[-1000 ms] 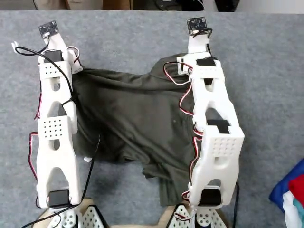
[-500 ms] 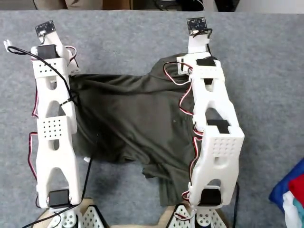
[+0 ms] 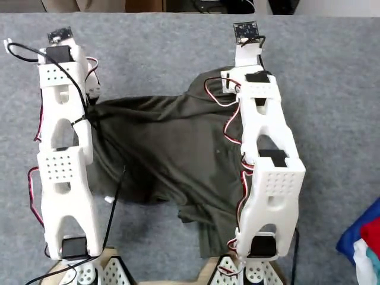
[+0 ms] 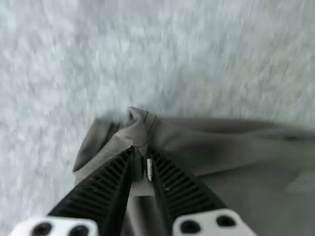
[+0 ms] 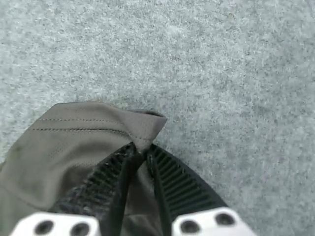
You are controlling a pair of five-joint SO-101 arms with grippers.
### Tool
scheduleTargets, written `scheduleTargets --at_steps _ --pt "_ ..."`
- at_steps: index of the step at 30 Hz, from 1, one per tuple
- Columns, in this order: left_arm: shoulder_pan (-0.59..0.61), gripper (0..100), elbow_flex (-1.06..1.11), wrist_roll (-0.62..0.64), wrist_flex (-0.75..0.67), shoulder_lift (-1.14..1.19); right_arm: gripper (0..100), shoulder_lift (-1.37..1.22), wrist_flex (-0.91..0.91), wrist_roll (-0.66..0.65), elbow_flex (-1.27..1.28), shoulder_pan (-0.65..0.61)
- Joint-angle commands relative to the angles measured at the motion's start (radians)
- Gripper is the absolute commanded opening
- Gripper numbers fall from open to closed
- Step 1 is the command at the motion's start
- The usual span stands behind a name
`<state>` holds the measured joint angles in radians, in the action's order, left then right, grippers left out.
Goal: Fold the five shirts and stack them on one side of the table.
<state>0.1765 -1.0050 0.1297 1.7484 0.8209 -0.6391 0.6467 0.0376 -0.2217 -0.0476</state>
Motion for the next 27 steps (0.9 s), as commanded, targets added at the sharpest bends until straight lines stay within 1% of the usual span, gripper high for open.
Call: scheduleTargets --at_steps 1,4,6,8,11,16,19,21,24,27 --pt "-0.025 2 0.242 -0.002 0.011 -0.203 0.5 0.008 -0.017 0.005 -0.051 0.021" --pt "-0.028 2 0.367 -0.002 0.002 -0.275 0.5 0.013 0.026 0.002 -0.061 0.018" --pt "-0.025 2 0.414 0.005 -0.040 -0.283 0.5 0.028 0.048 0.003 -0.073 0.012" --pt "-0.011 2 0.425 0.008 -0.084 -0.289 0.5 0.058 0.081 0.003 -0.090 0.007" --pt "0.015 2 0.384 0.078 -0.152 -0.291 0.5 0.122 0.110 0.008 -0.116 0.012" --pt "0.044 2 0.137 0.180 -0.169 -0.291 0.5 0.280 0.150 0.009 -0.110 0.012" --pt "0.043 2 -0.041 0.210 -0.164 -0.291 0.5 0.409 0.160 0.009 -0.117 0.005" --pt "0.037 2 -0.178 0.210 -0.135 -0.291 0.4 0.501 0.155 0.009 -0.117 0.001" --pt "0.037 2 -0.391 0.207 -0.055 -0.283 0.4 0.630 0.157 0.009 -0.111 -0.002" --pt "0.041 2 -0.535 0.204 0.006 -0.283 0.4 0.746 0.157 0.009 -0.110 -0.002"
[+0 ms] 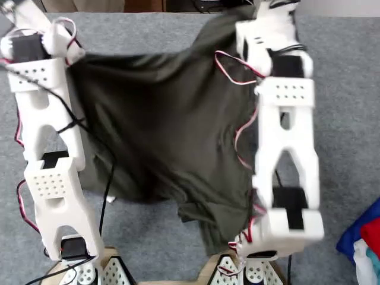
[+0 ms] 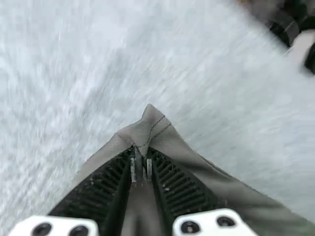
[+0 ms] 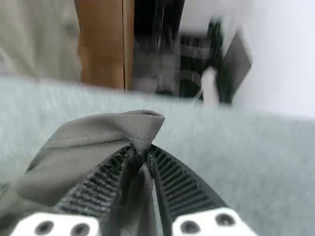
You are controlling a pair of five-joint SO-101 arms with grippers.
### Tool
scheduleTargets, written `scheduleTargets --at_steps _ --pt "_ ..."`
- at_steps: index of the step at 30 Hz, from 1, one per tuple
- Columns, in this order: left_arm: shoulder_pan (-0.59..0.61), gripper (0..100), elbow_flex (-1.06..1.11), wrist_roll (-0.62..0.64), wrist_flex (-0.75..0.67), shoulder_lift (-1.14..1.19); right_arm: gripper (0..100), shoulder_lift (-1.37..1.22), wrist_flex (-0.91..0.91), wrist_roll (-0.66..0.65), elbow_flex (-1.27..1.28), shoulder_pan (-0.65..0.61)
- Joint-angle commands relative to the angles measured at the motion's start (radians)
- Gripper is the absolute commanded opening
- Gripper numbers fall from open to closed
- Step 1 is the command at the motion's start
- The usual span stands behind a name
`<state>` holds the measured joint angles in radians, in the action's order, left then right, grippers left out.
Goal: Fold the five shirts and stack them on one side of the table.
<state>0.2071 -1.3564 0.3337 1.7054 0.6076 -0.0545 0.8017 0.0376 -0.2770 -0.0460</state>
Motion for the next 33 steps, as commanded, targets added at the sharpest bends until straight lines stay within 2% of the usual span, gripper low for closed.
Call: scheduleTargets --at_steps 1,10,19,23,27,30,33 --pt "0.012 2 -0.209 0.000 0.054 -0.071 0.4 0.199 0.000 0.009 -0.058 -0.002" --pt "0.017 2 -0.175 0.000 0.054 -0.203 0.4 0.481 0.008 0.011 -0.053 0.001" --pt "0.006 2 0.081 0.000 0.055 -0.561 0.4 0.642 0.138 0.009 -0.044 0.015" --pt "0.006 2 0.299 0.000 0.055 -0.780 0.4 0.711 0.242 0.009 -0.041 0.027" --pt "0.006 2 0.654 0.000 0.054 -0.978 0.4 0.745 0.353 0.009 0.048 0.027" --pt "0.006 2 0.930 -0.002 0.044 -1.044 0.4 0.766 0.347 0.011 0.213 0.025" --pt "0.008 2 1.166 -0.035 -0.035 -1.066 0.4 0.805 0.273 0.048 0.415 0.021"
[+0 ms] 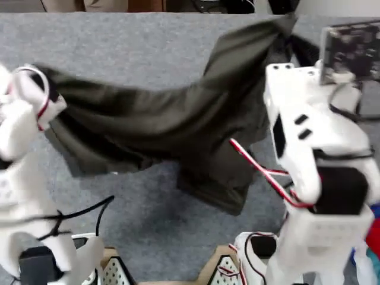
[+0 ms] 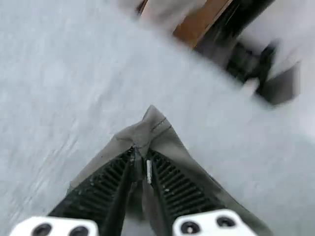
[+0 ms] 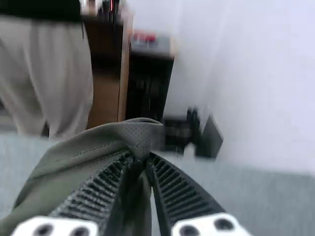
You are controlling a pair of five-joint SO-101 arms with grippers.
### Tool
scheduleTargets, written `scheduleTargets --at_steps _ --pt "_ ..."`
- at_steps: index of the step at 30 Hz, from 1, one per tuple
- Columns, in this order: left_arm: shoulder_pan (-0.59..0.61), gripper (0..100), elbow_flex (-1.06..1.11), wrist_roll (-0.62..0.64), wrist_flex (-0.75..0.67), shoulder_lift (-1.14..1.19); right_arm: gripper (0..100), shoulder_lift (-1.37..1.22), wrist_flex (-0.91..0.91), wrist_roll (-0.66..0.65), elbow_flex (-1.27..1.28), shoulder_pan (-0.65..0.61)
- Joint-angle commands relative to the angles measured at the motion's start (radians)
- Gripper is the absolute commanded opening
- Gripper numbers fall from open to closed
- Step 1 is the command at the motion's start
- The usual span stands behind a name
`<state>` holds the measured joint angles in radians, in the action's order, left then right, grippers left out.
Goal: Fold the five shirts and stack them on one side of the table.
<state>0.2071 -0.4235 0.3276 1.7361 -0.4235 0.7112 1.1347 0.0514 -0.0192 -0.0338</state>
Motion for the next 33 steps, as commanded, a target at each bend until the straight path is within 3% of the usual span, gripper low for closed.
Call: scheduleTargets --at_steps 1,9,15,22,28,33 --pt "0.012 2 0.302 -0.041 -0.104 -0.036 0.4 0.054 -0.100 0.051 0.231 0.008" --pt "0.006 2 0.701 -0.086 -0.460 -0.035 0.4 0.143 -0.496 0.130 0.757 0.007" --pt "-0.011 2 0.910 -0.086 -0.594 -0.033 0.5 0.099 -0.649 0.140 0.923 -0.001" --pt "-0.084 2 1.059 -0.086 -0.586 -0.033 0.5 0.068 -0.643 0.130 0.978 -0.068" --pt "-0.115 3 1.074 -0.206 -0.437 -0.033 0.5 0.070 -0.566 0.129 1.010 -0.090" --pt "-0.035 17 1.071 -0.241 -0.365 -0.036 0.5 0.070 -0.566 0.129 1.027 -0.091"
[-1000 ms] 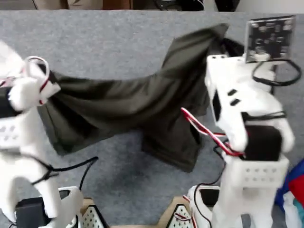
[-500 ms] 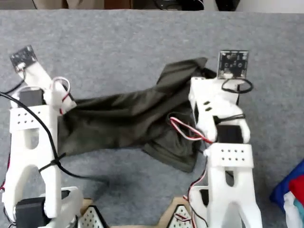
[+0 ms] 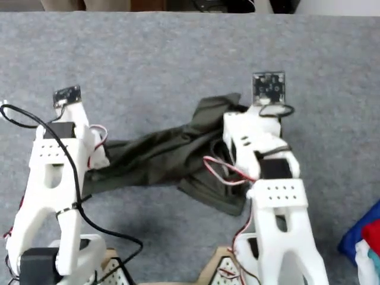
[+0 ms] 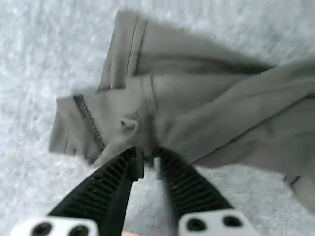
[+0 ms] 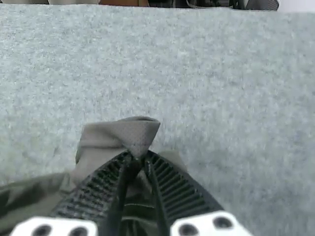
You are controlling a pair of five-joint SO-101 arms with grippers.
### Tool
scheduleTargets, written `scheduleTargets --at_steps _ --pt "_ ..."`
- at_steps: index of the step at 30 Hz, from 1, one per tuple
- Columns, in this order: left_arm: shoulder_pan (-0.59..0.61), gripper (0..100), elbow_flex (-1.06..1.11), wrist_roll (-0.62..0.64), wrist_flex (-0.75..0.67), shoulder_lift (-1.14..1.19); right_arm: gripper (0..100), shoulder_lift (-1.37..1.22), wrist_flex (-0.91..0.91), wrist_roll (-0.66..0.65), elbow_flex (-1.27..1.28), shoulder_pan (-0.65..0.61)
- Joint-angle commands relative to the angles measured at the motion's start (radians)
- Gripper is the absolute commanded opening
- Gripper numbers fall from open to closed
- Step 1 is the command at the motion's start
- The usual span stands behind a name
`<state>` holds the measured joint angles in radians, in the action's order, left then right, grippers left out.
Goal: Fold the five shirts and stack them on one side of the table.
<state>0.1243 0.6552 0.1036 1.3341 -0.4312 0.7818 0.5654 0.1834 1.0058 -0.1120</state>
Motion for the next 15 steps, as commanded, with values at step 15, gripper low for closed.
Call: scheduleTargets --at_steps 15 --pt "0.143 23 -0.170 0.038 -0.161 -0.024 0.5 -0.005 0.003 -0.003 0.004 -0.013"
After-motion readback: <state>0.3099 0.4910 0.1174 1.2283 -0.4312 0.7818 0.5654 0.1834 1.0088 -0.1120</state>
